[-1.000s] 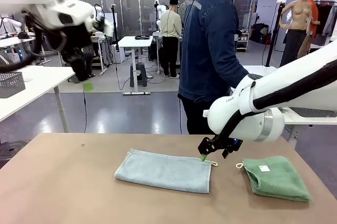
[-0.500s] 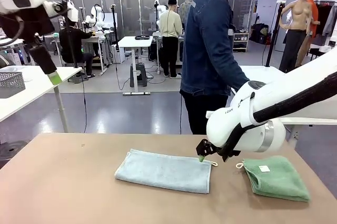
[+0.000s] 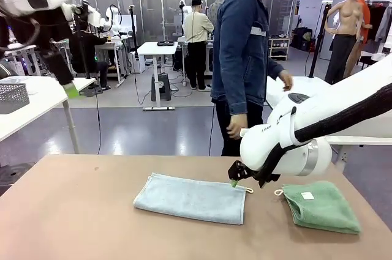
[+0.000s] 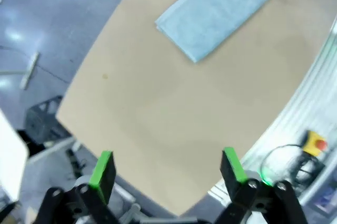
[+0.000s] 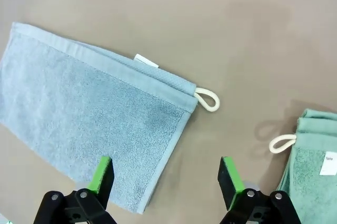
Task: Fold the towels and place them in the basket.
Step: When a person lays out a Towel with hook on the table, fold it in half twice.
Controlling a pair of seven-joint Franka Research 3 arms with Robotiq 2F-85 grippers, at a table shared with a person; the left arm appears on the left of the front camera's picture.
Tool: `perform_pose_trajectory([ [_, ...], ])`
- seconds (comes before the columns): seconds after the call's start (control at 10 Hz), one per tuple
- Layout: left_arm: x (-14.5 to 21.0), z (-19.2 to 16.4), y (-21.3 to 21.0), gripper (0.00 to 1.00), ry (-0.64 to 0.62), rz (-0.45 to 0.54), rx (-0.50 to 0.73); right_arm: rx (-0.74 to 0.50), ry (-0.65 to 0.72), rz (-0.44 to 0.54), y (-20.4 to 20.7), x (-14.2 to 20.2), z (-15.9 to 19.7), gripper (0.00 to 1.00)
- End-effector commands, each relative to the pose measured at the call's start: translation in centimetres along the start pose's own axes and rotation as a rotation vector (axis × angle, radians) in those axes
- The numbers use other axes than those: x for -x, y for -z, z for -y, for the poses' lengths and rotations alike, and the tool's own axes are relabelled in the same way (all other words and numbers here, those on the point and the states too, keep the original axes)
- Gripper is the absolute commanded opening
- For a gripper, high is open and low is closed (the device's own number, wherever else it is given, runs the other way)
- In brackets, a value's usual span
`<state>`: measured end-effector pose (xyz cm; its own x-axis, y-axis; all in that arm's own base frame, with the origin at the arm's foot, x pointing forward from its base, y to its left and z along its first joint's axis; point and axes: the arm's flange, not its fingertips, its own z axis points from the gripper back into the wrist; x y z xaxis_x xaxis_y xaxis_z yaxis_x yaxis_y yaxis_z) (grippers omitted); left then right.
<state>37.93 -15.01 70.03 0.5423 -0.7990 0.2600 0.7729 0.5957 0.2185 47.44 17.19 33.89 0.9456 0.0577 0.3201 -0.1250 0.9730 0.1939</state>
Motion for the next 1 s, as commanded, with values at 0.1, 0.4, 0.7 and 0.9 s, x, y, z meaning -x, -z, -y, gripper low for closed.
perform_pose_trajectory([
  [0.1,3.3,1.2,-6.8,1.00,-0.094,-0.010,-0.131,0.067,0.185,-0.056,1.3,-0.6,-1.0,1.00],
  [0.4,6.0,-0.4,-9.4,1.00,-0.171,0.008,-0.092,0.119,0.294,-0.062,3.0,-0.1,-1.7,1.00],
  [0.7,6.8,-1.0,-10.7,1.00,-0.182,0.023,-0.096,0.080,0.356,-0.078,4.6,0.5,-1.1,1.00],
  [0.9,8.1,-2.3,-11.3,1.00,-0.317,-0.012,-0.101,0.076,0.394,-0.070,5.0,0.7,-1.2,1.00],
])
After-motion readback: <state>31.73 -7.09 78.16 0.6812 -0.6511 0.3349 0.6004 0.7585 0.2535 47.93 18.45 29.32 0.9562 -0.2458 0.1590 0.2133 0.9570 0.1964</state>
